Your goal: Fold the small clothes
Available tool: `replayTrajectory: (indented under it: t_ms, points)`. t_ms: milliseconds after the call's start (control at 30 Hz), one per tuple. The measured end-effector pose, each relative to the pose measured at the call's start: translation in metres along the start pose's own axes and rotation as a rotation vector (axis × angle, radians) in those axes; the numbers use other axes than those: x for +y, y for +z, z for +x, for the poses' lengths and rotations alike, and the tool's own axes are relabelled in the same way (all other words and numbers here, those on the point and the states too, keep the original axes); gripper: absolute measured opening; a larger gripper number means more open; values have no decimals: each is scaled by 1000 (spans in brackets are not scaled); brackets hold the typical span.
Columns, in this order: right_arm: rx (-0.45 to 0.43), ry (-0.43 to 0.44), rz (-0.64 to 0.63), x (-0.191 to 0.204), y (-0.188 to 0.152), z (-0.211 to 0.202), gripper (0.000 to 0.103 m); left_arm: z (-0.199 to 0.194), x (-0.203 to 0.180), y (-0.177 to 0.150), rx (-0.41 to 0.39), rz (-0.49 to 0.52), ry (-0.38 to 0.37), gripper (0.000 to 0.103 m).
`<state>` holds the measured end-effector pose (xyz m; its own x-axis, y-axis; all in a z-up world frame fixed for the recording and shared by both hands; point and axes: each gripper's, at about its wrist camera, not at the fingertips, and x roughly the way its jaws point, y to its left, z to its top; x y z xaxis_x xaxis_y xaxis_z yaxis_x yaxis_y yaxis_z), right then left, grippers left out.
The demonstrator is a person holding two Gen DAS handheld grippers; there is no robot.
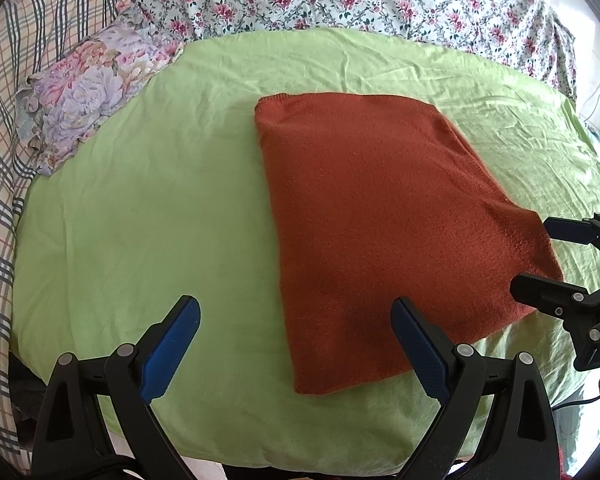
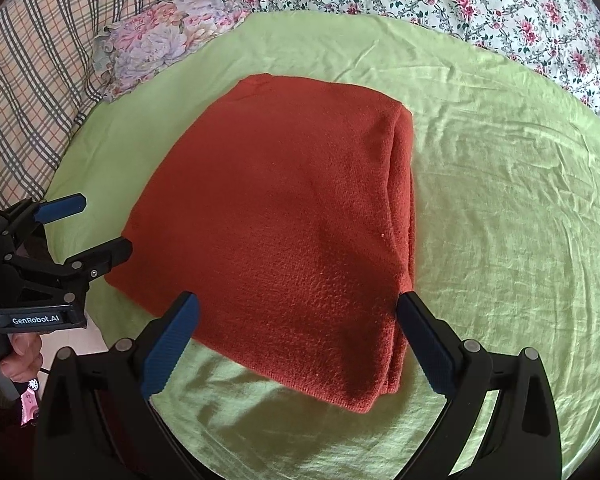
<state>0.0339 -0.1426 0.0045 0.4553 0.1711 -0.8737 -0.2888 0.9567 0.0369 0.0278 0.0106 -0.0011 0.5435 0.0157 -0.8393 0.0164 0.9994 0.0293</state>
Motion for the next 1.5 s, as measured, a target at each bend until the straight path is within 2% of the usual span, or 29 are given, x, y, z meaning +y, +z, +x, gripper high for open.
replayTrajectory:
  t_ms: [1500]
  points:
    - [-11,10,0,5,1,-4,99,-8,-14,0,-24,11,9,97]
